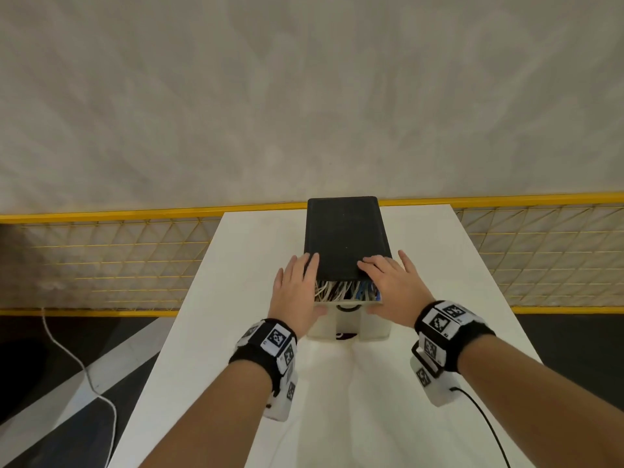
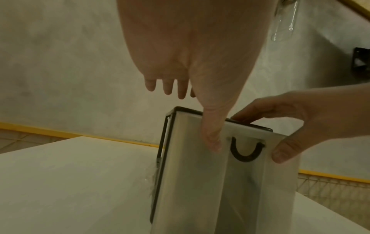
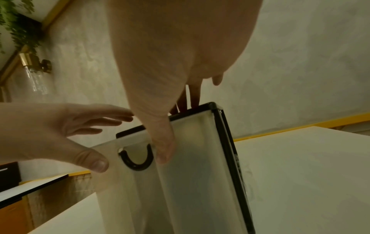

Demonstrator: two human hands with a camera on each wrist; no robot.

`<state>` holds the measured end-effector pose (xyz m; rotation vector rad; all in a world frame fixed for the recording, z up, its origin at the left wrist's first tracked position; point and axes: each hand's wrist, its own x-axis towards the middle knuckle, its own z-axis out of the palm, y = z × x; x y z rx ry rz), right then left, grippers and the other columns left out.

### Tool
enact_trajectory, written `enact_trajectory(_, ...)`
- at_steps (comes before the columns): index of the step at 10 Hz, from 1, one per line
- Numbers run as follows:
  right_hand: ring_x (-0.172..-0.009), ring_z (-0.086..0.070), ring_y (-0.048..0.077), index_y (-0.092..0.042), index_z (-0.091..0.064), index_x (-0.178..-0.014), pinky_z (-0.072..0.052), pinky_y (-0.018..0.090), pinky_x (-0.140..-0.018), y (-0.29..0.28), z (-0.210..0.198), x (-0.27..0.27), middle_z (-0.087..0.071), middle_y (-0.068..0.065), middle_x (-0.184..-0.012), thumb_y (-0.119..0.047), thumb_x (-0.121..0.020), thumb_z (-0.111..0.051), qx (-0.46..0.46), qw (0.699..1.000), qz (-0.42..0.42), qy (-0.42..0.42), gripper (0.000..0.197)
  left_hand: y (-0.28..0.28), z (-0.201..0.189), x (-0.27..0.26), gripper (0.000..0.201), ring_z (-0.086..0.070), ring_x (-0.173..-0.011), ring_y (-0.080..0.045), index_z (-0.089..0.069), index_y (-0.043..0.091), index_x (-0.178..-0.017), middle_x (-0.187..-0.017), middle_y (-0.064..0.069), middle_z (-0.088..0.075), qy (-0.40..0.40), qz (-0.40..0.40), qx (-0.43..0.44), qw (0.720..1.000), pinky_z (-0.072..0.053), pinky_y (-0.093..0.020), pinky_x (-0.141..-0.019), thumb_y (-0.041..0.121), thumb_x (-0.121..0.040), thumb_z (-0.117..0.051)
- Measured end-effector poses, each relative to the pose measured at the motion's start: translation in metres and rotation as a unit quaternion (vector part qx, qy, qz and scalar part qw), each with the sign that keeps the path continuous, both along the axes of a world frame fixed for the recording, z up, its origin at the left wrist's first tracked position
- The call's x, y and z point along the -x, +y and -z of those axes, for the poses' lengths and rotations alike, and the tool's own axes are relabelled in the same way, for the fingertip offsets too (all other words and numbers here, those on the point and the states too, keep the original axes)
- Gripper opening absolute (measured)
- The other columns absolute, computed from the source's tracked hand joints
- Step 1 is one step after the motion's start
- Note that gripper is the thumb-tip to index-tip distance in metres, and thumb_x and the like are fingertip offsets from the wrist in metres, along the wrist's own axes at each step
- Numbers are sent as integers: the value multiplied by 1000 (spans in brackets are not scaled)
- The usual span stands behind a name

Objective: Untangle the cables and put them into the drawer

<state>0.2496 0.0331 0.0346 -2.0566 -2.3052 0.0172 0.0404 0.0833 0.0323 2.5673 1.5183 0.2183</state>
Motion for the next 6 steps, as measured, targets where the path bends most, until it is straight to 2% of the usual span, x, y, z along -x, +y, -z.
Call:
enact_trajectory(1, -122, -44, 21, -25, -39, -135, -19, 43, -115, 10, -3, 1, -42, -3, -130, -42, -78, -69, -34, 999, 9, -12, 66, 8, 2, -8, 79, -12, -152, -20, -12, 22, -157, -164, 0, -19, 21, -1, 7, 1000, -5, -44, -123, 32, -96, -61)
enact_trajectory(2, -110, -47, 23, -22, -46, -124, -36, 35, -100, 15, 0, 6, -46, 1, -120, -30, -80, -70, -59, 998, 24, 12, 51, 14, 6, -11, 64, -28, -147, -16, -26, 21, -154, -159, 1, -32, 24, 1, -45, 999, -9, -38, -122, 17, -99, -56)
enact_trajectory(3, -104, -50, 24, -19, -48, -120, -43, 34, -88, 17, 6, 13, -50, 4, -116, -19, -80, -71, -85, 995, 44, 3, 45, 19, 6, -15, 50, -49, -128, -20, -43, 19, -146, -142, -1, -51, -2, -1, -90, 996, -24, -32, -115, 11, -98, -55)
enact_trajectory(4, -103, -51, 25, -18, -49, -119, -44, 34, -85, 22, 10, 14, -52, 4, -115, -17, -81, -69, -105, 993, 61, 10, 43, 20, 8, -17, 46, -55, -118, -24, -50, 17, -140, -133, -3, -58, -32, -2, -104, 994, -32, -32, -108, 6, -96, -55)
enact_trajectory(5, -105, -50, 23, -20, -47, -118, -43, 33, -85, 18, 3, 15, -49, 3, -117, -19, -82, -67, -87, 994, 59, 14, 42, 19, 10, -10, 50, -52, -126, -22, -48, 17, -143, -142, -3, -54, -82, 8, -67, 994, -34, -33, -112, 6, -96, -56)
enact_trajectory(6, -114, -48, 21, -21, -47, -123, -40, 34, -95, 14, -7, 13, -48, 1, -124, -20, -85, -64, -73, 992, 55, 88, 43, 15, 2, 2, 45, -54, -127, -19, -55, 18, -138, -141, -3, -56, -214, -17, -21, 977, -37, -41, -113, 10, -94, -61)
